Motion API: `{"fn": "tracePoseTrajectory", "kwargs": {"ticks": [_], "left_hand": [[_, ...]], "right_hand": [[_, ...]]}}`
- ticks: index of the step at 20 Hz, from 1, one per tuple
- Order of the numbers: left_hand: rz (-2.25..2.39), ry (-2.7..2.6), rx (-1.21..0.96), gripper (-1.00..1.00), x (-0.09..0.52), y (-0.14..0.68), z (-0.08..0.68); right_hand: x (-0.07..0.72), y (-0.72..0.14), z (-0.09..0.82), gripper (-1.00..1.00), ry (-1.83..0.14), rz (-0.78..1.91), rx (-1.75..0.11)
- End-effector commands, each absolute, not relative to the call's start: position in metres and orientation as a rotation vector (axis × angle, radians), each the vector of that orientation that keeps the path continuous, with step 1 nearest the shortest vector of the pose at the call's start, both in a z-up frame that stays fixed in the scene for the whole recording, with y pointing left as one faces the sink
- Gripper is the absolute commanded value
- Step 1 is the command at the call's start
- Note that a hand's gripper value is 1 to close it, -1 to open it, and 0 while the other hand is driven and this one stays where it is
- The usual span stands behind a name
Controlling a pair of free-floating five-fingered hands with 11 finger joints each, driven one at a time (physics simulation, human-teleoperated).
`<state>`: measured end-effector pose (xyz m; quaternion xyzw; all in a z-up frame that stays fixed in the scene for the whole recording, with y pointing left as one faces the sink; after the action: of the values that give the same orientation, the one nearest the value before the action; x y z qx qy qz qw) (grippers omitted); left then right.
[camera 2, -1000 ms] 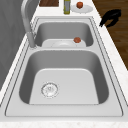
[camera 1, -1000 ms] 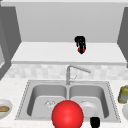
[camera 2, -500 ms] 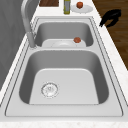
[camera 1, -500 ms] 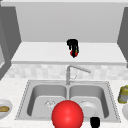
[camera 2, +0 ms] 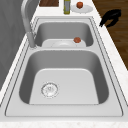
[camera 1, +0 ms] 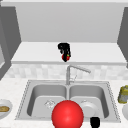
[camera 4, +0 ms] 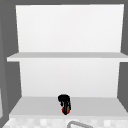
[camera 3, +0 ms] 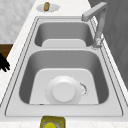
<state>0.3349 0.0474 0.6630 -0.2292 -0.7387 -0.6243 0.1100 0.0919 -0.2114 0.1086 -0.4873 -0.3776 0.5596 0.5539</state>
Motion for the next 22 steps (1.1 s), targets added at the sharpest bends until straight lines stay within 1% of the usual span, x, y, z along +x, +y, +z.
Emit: {"fn": "tracePoseTrajectory", "kwargs": {"ticks": [1, 15, 22], "left_hand": [[-1.878, -2.18, -0.64, 1.0, 0.314, 0.071, 0.662], [-1.883, -2.173, -0.634, 1.0, 0.229, 0.158, 0.639], [-1.857, -2.188, -0.644, 1.0, 0.183, 0.205, 0.61]], "right_hand": [[0.092, -0.211, 0.109, 0.0, -0.892, 1.322, -1.152], [0.092, -0.211, 0.109, 0.0, -0.892, 1.322, -1.152], [0.092, -0.211, 0.109, 0.0, -0.892, 1.322, -1.152]]}}
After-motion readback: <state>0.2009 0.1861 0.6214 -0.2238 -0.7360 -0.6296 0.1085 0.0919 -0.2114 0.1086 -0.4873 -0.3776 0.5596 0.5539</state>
